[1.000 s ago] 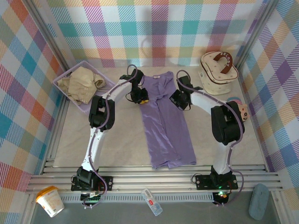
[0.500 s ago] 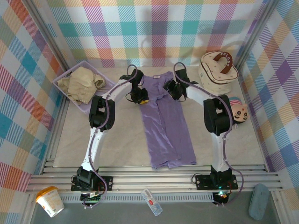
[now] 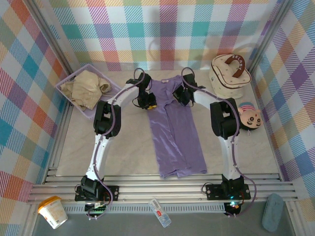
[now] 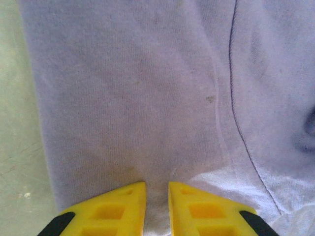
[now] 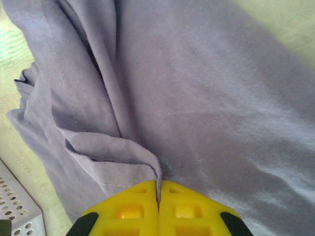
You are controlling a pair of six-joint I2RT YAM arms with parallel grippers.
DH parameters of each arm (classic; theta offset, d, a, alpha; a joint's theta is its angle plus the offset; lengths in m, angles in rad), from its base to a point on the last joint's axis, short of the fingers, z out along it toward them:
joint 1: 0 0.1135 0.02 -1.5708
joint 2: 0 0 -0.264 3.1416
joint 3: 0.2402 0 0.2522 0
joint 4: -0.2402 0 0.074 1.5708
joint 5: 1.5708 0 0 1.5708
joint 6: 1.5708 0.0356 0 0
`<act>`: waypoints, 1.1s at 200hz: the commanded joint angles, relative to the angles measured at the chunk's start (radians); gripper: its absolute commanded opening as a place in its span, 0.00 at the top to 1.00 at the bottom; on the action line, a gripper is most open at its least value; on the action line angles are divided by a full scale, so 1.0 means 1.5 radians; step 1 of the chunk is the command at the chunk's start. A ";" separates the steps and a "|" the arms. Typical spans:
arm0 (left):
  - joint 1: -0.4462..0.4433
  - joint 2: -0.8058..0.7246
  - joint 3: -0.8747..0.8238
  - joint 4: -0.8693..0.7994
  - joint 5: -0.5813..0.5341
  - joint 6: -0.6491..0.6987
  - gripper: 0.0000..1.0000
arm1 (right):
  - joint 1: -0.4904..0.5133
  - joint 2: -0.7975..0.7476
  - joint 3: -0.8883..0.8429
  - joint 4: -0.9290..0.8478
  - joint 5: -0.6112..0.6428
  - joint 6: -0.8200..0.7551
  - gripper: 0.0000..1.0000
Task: Fold and stack the mixed laundry pile
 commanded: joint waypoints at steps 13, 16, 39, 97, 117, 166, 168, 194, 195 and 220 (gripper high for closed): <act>0.003 0.007 -0.012 -0.039 -0.005 0.004 0.79 | -0.006 -0.090 -0.048 -0.049 0.025 -0.027 1.00; 0.004 0.008 -0.012 -0.038 -0.005 0.004 0.79 | -0.006 -0.097 -0.055 -0.056 0.025 -0.026 1.00; 0.005 0.010 -0.011 -0.031 -0.001 0.000 0.79 | -0.006 -0.151 -0.126 -0.089 0.039 -0.012 1.00; 0.005 0.010 -0.008 -0.031 0.009 -0.001 0.77 | -0.010 -0.178 -0.163 -0.120 0.054 -0.018 0.33; 0.004 0.004 -0.003 -0.039 0.010 0.000 0.69 | -0.017 -0.194 -0.150 -0.145 0.075 -0.050 0.32; 0.002 -0.046 0.018 -0.066 0.058 0.002 0.48 | -0.016 -0.253 -0.204 -0.189 0.035 -0.138 0.47; 0.001 -0.048 0.015 -0.067 0.059 0.002 0.48 | -0.016 -0.256 -0.212 -0.188 0.033 -0.141 0.48; -0.013 -0.081 -0.054 -0.030 0.083 -0.026 0.48 | -0.005 -0.310 -0.298 -0.186 -0.005 -0.178 0.54; -0.014 -0.082 -0.057 -0.027 0.083 -0.027 0.48 | -0.003 -0.312 -0.300 -0.186 -0.006 -0.179 0.54; -0.027 -0.068 -0.092 0.000 0.067 -0.055 0.49 | 0.015 -0.328 -0.345 -0.195 -0.008 -0.202 0.55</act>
